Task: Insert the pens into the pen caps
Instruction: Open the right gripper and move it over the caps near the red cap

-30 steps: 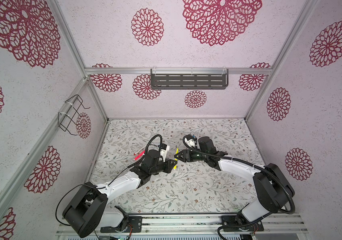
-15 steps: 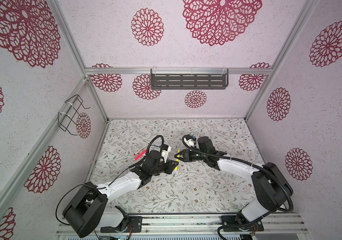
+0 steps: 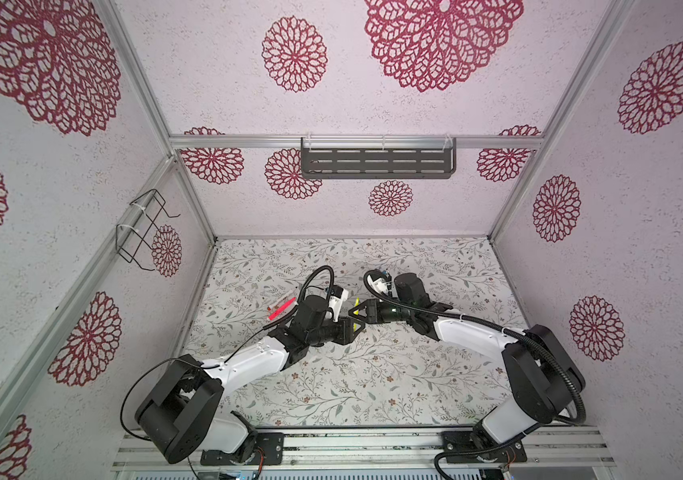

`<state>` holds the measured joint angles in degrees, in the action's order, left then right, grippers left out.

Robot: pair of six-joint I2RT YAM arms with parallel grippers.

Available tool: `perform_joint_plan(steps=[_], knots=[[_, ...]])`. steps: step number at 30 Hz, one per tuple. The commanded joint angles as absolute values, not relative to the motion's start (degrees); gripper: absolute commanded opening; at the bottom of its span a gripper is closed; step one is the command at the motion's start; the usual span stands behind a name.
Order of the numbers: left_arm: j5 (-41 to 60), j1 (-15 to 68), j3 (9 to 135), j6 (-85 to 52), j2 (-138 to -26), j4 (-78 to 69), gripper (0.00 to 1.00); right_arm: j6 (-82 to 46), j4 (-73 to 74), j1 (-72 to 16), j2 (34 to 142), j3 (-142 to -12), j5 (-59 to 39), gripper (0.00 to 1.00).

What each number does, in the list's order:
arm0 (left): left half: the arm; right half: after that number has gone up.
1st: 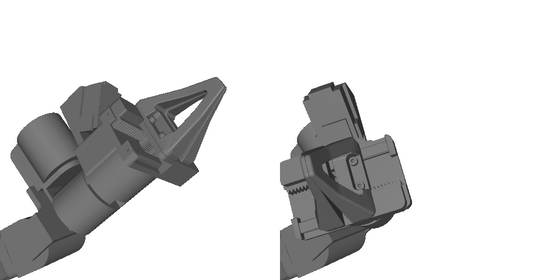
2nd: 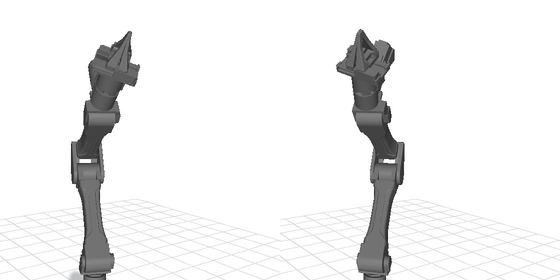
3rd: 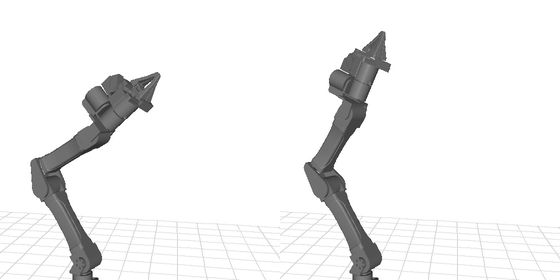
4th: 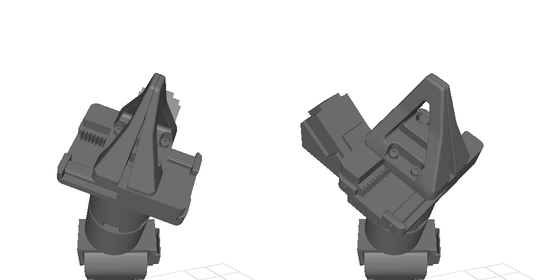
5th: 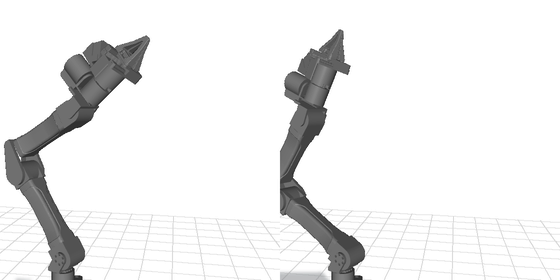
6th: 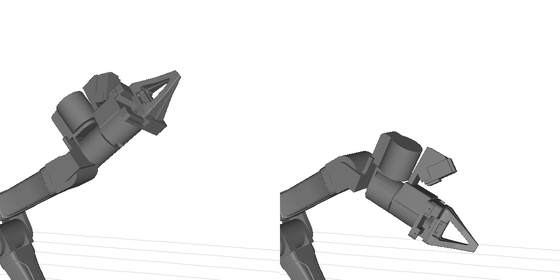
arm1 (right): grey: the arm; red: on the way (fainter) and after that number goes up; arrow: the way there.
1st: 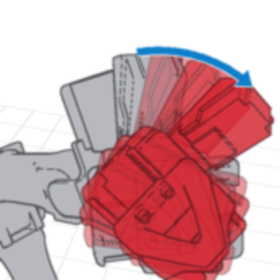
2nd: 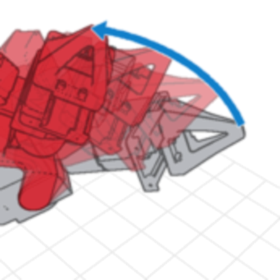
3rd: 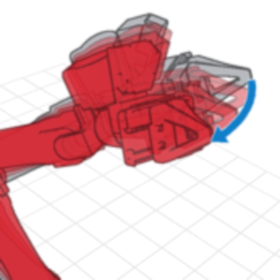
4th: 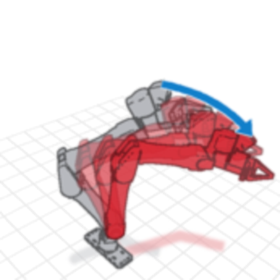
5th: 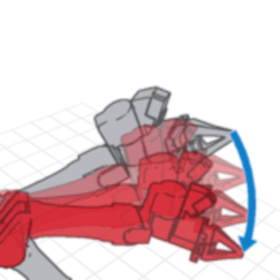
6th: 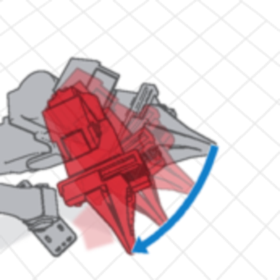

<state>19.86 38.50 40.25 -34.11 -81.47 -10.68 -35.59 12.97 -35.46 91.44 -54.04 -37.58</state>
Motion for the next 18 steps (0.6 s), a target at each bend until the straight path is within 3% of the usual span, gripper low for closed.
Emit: perform_joint_plan(steps=[1,7,15,18], knots=[[20.79,39.03,41.88,-33.57,-82.42,-9.85,0.42,-34.67,14.22,-35.75,89.43,-55.99,-37.71,0.13],[20.78,39.05,42.36,-33.31,-82.88,-9.15,0.35,-34.62,14.48,-35.75,88.94,-56.12,-37.53,0.12],[18.42,39.02,42.45,-33.25,-82.62,-7.80,0.08,-34.49,14.41,-35.68,88.27,-55.29,-37.00,0.13],[16.93,39.02,42.36,-33.56,-82.44,-7.17,0.02,-34.37,13.97,-35.68,87.82,-55.02,-36.41,0.19]])
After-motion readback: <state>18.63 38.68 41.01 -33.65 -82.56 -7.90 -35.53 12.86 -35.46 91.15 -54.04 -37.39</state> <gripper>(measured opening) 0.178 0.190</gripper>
